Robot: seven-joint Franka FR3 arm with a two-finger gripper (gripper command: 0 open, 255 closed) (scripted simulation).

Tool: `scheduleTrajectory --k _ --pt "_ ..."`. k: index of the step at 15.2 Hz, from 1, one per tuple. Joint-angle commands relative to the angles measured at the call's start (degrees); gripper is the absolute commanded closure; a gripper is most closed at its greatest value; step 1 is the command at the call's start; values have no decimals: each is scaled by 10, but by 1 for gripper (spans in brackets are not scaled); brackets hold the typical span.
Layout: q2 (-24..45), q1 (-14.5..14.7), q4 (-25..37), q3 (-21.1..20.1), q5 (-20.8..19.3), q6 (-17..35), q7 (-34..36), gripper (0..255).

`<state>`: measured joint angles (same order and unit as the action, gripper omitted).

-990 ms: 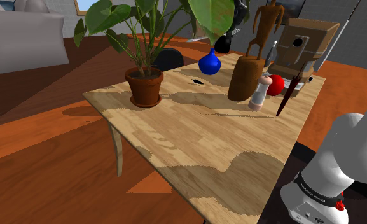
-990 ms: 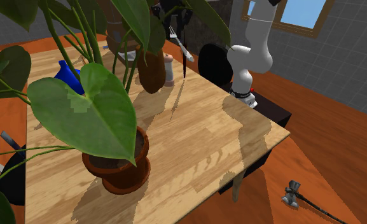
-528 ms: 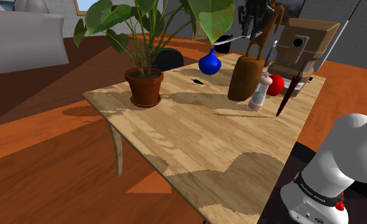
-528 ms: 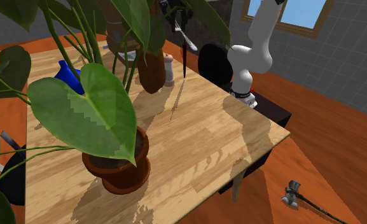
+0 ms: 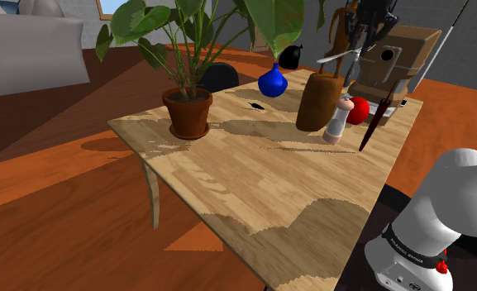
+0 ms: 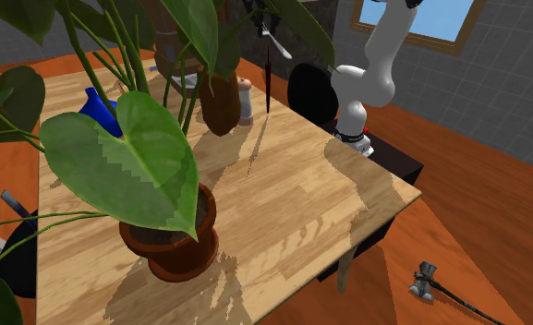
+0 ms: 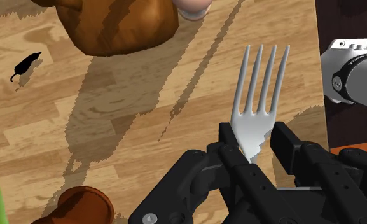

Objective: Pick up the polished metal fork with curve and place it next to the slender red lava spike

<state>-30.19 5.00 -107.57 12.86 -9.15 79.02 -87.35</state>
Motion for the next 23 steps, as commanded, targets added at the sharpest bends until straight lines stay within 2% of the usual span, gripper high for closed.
scheduleTrajectory --k 1,5,23 --pt "-20 -8 -9 16 -12 -7 -24 255" --pt "-64 -27 -30 55 -44 -22 -80 255" --pt "-122 -39 -211 69 -64 102 -62 255"
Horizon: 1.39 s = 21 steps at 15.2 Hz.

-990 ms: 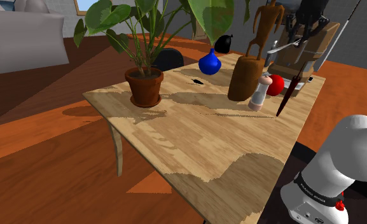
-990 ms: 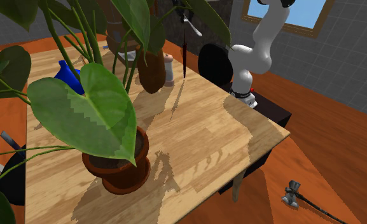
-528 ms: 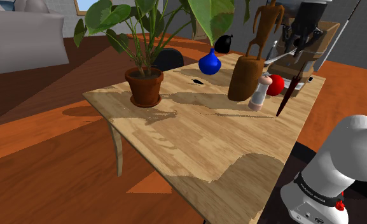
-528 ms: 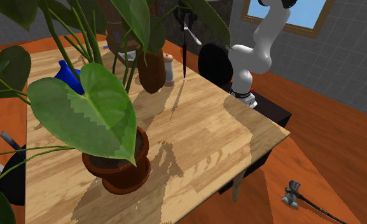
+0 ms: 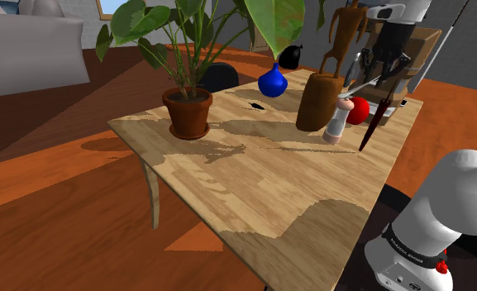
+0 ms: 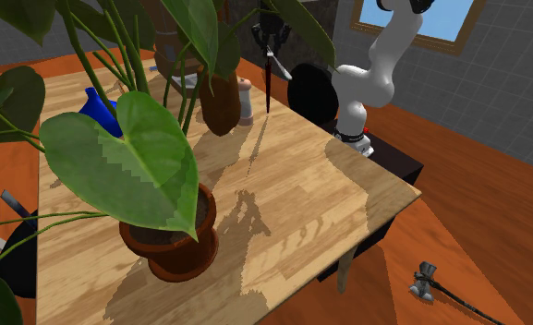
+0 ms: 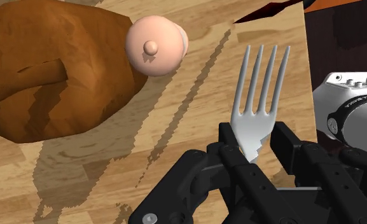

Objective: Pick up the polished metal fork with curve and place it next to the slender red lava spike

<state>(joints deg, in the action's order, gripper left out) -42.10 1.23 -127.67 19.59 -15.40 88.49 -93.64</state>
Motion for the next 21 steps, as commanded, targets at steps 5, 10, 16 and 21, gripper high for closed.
scheduleTrajectory --k 5,10,16,21 --pt "-12 -4 -54 8 -8 42 4 255" --pt "-19 -8 -96 15 -15 77 8 255" --pt "-23 -12 -143 25 -25 121 12 255" --pt "-22 -15 -180 34 -34 158 15 255"
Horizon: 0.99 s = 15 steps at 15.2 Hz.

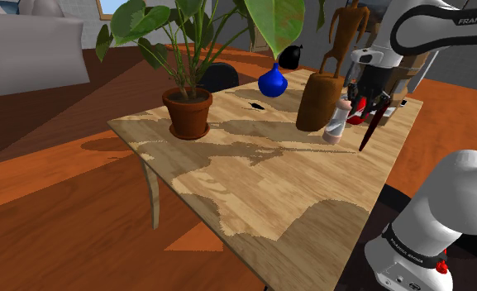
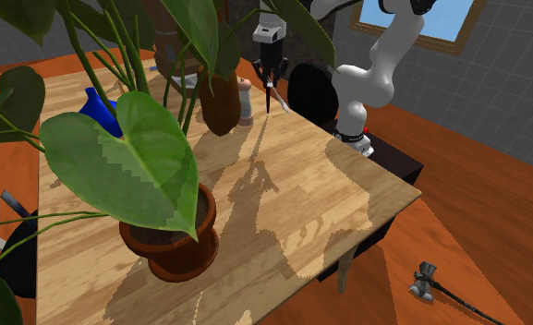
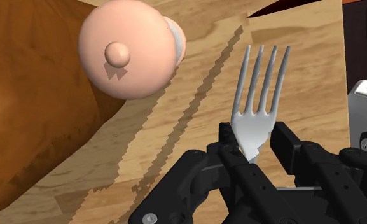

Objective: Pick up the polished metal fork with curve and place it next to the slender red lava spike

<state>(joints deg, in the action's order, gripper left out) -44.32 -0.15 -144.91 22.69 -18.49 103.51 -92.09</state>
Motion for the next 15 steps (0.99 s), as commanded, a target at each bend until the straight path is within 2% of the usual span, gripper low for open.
scheduleTrajectory --k 1,15 --pt "1 -2 -15 5 -5 16 0 255" --pt "28 -11 -105 38 -33 133 8 255"
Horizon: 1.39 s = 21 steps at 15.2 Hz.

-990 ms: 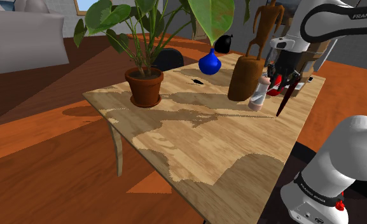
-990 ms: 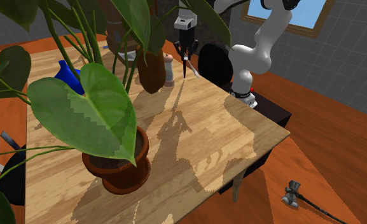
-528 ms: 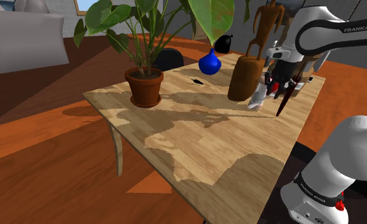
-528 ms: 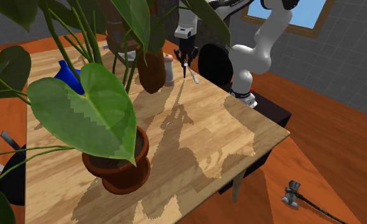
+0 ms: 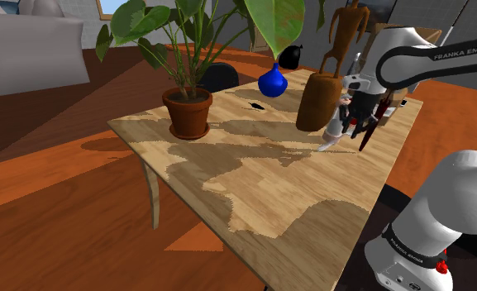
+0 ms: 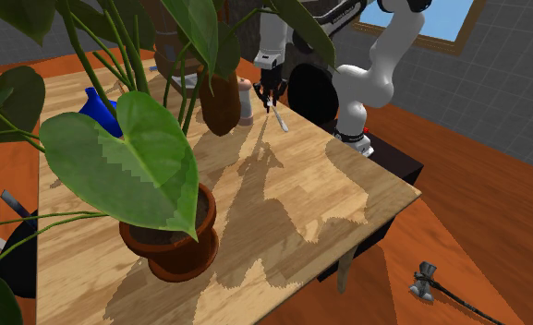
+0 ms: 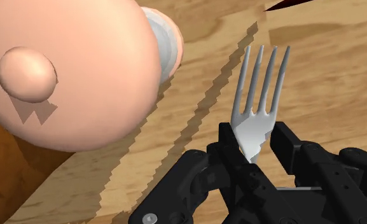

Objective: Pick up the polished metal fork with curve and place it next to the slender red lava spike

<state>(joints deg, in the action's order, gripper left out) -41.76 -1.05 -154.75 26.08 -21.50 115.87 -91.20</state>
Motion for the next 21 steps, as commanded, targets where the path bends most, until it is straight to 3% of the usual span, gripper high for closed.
scheduleTrajectory --k 1,14,21 --pt "6 -2 -12 6 -5 18 0 255" --pt "75 -4 -73 43 -34 147 7 255" --pt "75 -4 -73 43 -34 147 7 255"
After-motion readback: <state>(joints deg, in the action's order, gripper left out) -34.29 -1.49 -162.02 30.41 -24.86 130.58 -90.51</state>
